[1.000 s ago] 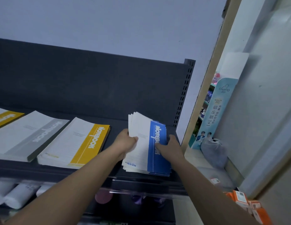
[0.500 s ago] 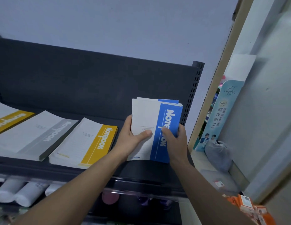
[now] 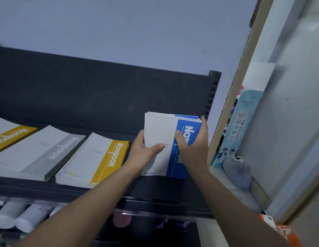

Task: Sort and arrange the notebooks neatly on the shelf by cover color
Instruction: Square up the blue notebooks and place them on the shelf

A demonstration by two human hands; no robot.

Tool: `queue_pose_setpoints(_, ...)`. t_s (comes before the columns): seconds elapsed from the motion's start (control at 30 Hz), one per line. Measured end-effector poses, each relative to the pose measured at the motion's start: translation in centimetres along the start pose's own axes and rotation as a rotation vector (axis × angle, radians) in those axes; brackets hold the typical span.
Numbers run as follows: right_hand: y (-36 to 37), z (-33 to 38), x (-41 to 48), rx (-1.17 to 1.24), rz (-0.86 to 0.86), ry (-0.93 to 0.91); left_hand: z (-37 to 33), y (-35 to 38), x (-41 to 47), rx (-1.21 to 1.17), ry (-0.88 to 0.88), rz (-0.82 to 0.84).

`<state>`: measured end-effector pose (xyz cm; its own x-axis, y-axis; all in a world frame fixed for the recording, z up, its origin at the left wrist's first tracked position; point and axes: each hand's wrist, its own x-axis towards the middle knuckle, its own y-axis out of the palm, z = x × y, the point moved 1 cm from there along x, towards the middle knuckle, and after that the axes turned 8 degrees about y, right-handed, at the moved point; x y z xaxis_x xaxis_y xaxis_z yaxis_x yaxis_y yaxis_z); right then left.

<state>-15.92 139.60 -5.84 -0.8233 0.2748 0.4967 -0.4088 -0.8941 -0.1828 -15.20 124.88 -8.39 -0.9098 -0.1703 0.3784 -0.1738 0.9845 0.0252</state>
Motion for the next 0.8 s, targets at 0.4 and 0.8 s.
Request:
queue_pose_setpoints(0.4,-0.1,1.6,2.6,-0.592,-0.130,-0.593,-0.2,-0.4,0.2,0.011,-0.001,0.047)
queue_pose_setpoints(0.8,0.5,-0.5,1.1,0.341,0.281,0.441,-0.4,-0.1,0.5,-0.024,0.012,0.009)
